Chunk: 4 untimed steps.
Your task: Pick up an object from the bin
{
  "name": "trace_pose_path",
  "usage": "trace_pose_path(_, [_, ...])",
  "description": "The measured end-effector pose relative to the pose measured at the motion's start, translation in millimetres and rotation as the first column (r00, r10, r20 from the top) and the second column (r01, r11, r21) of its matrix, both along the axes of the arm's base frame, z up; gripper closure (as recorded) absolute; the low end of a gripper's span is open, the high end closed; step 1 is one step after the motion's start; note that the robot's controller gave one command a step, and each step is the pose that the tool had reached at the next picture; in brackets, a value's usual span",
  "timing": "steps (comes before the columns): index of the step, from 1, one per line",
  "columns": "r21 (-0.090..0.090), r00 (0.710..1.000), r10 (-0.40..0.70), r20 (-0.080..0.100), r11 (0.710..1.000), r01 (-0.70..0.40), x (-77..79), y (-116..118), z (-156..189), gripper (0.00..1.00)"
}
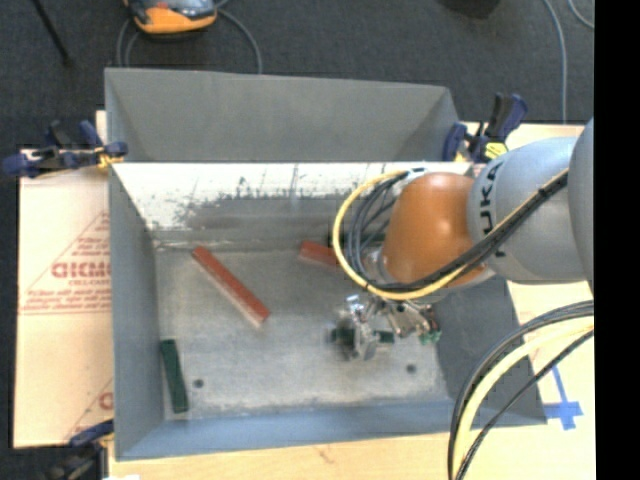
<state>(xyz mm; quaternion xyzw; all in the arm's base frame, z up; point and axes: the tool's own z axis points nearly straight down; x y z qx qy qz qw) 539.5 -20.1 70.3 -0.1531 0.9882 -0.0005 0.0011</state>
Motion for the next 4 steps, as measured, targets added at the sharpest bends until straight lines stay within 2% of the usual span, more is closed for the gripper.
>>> trace_pose_path(1, [-0.002,0.964,0.265,0.005,0.964,-0.265,-53.4,-19.8,143.7,1.0])
trace_pose_path(2, [0.001,0.964,0.265,0.001,0.964,-0.265,-54.0,-18.6,141.2,0.0])
trace_pose_path(3, [0.001,0.964,0.265,0.001,0.964,-0.265,-54.0,-18.4,141.2,0.0])
trace_pose_path(4, [-0.002,0.96,0.279,0.009,0.96,-0.279,-43.7,-15.2,90.0,0.0])
